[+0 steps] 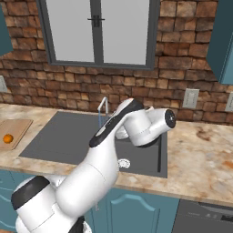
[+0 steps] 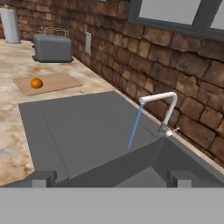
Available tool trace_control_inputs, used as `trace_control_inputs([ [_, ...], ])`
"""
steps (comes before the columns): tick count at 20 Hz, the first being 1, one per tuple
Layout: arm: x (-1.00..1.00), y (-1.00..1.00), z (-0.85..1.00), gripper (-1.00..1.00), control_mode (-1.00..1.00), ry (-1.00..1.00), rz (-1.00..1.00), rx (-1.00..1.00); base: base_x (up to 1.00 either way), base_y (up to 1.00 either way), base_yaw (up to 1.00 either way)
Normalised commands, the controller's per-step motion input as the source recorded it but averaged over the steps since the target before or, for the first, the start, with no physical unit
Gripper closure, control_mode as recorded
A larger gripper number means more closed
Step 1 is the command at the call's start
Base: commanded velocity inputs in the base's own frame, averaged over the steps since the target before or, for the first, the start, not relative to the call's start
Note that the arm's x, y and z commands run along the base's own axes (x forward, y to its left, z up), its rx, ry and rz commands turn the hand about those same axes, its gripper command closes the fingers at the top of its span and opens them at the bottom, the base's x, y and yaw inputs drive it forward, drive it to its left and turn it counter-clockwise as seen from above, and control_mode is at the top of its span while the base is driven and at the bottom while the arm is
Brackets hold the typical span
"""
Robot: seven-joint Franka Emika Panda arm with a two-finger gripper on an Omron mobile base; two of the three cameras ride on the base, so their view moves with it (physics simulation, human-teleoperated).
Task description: Pick the tangerine from the sink and place it on the cutting board to airdry. Then turn off the sink faucet.
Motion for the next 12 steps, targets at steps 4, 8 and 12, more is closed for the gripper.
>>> trace_control_inputs([
  [4,0.20,0.00,-0.37,-1.00,-1.00,-0.01,0.08,0.00,0.00,0.00,0.00],
  [8,0.26,0.01,-0.29,-1.00,-1.00,-0.03,0.06,0.00,0.00,0.00,0.00],
  [12,0.32,0.00,-0.03,-1.00,-1.00,-0.02,0.04,0.00,0.00,0.00,0.00],
])
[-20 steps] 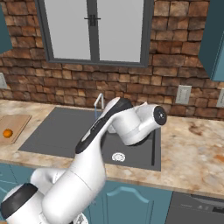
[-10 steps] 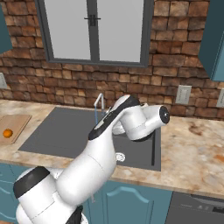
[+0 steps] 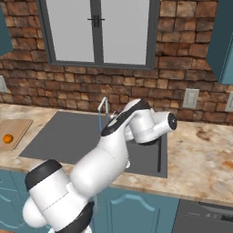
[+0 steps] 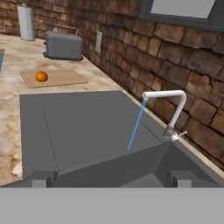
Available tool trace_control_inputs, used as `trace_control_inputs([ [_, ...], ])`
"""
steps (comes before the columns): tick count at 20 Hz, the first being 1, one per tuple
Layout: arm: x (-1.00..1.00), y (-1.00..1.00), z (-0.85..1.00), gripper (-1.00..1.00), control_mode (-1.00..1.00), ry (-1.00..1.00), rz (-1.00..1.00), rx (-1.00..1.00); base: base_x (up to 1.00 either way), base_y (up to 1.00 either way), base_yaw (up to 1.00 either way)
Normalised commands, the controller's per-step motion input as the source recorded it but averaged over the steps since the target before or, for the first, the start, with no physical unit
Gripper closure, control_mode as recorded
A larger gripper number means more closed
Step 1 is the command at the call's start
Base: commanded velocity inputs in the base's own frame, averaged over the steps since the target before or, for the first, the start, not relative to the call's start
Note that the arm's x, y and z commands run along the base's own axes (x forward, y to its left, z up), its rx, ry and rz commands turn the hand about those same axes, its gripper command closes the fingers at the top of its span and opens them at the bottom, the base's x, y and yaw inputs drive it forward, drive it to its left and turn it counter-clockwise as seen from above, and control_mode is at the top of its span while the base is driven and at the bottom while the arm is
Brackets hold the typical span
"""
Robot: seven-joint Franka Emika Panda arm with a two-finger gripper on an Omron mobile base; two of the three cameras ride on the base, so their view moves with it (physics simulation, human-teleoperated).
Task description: Pick the tangerine from the sink and place it on the cutting board to airdry. Then turn off the sink faucet.
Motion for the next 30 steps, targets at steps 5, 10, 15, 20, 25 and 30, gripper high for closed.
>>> trace_control_inputs([
  [5,0.26,0.00,0.00,-1.00,-1.00,-0.02,0.01,-0.02,0.00,0.00,0.00],
  [10,0.27,0.00,-0.01,-1.00,-1.00,0.00,0.00,-0.02,0.00,0.00,0.00],
  [15,0.18,0.01,-0.03,-1.00,-1.00,0.00,0.01,-0.01,0.00,0.00,0.00],
  [20,0.06,0.04,-0.04,-1.00,-1.00,0.00,0.00,0.00,0.00,0.00,0.00],
  [25,0.01,0.09,-0.03,-1.00,-1.00,0.00,0.00,0.02,0.00,0.00,0.00],
  [30,0.00,0.23,-0.05,-1.00,-1.00,0.00,0.00,0.03,0.00,0.00,0.00],
])
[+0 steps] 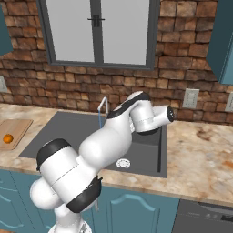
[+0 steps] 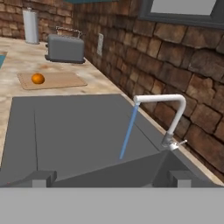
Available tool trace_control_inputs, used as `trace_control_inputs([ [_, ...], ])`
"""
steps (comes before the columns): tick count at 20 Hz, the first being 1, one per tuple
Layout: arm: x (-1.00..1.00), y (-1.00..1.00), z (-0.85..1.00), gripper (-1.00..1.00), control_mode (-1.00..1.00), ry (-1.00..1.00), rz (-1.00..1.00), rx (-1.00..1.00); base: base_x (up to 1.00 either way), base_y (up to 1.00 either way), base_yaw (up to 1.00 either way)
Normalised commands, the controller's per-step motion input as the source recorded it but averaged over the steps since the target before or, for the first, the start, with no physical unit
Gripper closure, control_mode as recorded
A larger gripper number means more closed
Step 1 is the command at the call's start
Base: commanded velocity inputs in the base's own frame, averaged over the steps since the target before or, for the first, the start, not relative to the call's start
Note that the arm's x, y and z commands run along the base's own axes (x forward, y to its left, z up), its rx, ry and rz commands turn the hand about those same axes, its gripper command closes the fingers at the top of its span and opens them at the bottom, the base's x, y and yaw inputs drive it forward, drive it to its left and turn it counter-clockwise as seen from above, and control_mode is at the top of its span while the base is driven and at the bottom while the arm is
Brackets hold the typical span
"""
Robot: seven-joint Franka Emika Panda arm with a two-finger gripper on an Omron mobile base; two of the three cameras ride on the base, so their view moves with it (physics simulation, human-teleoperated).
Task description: Pick the tangerine from the sink and place it on the cutting board to airdry. Then turn off the sink faucet.
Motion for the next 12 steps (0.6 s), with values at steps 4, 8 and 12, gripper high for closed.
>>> trace_control_inputs([
  [4,0.00,0.24,-0.06,-1.00,-1.00,0.00,0.00,0.03,0.00,0.00,0.00],
  [8,-0.01,0.24,0.00,-1.00,-1.00,-0.01,0.00,0.01,0.00,0.00,0.00],
  [12,0.00,0.26,0.00,-1.00,-1.00,-0.01,0.00,0.02,0.00,0.00,0.00],
])
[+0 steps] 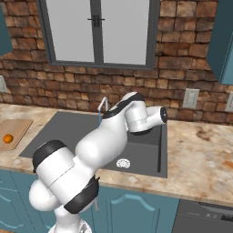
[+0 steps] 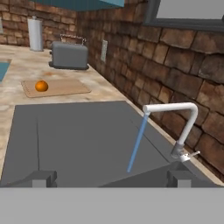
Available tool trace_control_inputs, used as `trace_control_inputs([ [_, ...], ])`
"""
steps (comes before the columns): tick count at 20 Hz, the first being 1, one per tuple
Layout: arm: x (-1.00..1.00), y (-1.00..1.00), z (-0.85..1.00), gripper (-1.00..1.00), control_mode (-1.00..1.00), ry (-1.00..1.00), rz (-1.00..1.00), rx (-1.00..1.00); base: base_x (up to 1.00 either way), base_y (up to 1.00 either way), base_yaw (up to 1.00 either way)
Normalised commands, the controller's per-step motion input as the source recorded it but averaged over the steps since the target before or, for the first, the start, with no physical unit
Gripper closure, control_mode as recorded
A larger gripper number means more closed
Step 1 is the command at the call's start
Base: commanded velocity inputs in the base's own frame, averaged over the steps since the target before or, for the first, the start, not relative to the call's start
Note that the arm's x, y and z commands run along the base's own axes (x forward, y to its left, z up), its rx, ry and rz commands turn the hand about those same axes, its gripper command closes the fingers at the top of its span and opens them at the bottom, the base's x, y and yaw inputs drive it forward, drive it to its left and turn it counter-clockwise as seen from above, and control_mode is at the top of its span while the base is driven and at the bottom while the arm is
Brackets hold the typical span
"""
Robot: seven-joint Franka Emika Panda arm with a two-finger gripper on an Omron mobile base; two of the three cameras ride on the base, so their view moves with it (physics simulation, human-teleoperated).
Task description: Pick the tangerine from the sink and place it on the cutting board to airdry. Then turn off the sink faucet.
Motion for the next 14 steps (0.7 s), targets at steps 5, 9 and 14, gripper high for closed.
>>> trace_control_inputs([
  [5,0.00,0.21,-0.04,-1.00,-1.00,0.00,0.00,0.03,0.00,0.00,0.00],
  [9,0.00,0.11,-0.21,-1.00,-1.00,0.00,0.00,0.03,0.00,0.00,0.00],
  [14,0.01,0.04,-0.26,-1.00,-1.00,0.00,0.00,0.01,0.00,0.00,0.00],
])
